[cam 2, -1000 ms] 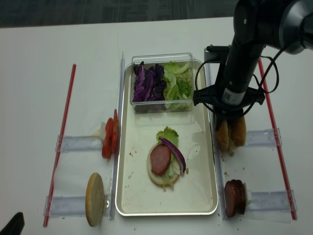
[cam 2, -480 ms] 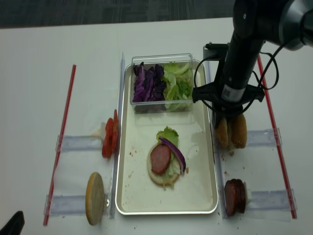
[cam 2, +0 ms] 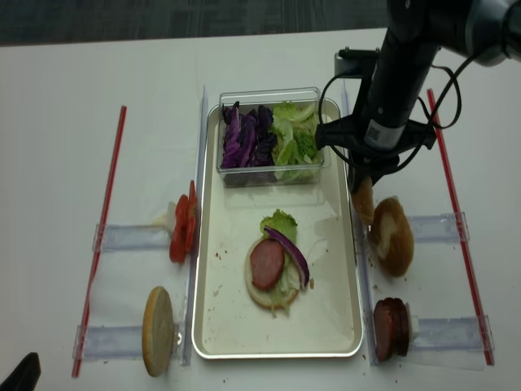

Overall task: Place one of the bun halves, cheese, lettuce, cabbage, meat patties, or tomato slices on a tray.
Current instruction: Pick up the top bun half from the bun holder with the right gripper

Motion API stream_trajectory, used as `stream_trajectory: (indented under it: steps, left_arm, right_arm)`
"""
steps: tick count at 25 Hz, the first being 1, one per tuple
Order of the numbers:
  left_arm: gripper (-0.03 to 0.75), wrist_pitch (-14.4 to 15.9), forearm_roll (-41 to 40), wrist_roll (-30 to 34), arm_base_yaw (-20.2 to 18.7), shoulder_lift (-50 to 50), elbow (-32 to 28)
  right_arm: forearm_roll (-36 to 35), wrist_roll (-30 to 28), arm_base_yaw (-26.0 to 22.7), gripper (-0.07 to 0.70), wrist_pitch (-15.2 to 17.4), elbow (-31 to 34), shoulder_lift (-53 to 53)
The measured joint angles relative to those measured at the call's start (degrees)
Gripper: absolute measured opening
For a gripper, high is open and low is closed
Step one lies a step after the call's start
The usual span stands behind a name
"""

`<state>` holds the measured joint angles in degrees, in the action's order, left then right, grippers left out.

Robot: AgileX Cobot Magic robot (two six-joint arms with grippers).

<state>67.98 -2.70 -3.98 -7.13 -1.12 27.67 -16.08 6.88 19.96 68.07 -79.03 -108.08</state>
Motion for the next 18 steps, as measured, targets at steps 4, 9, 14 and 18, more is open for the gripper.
stream_trajectory:
  steps: [4,9,14,18]
  left_arm:
    - [0.422,0.00,0.00,0.00,0.00,0.00,0.00]
    - [0.422,0.00,0.00,0.00,0.00,0.00,0.00]
    - [0.422,0.00,0.00,0.00,0.00,0.00,0.00]
    - [0.422,0.00,0.00,0.00,0.00,0.00,0.00]
  right_arm:
    - [-0.14,0.00,0.00,0.162,-0.11,-0.60,0.00]
    - [-0.28,-0.22,0.00,0.162,-0.11,-0.64,0.00]
    - [-3.23,-2.05,0.00,0.162,-0.11,-0.64,0.00]
    - [-5.54,-2.85,0.00,0.162,0.00,-0.64,0.00]
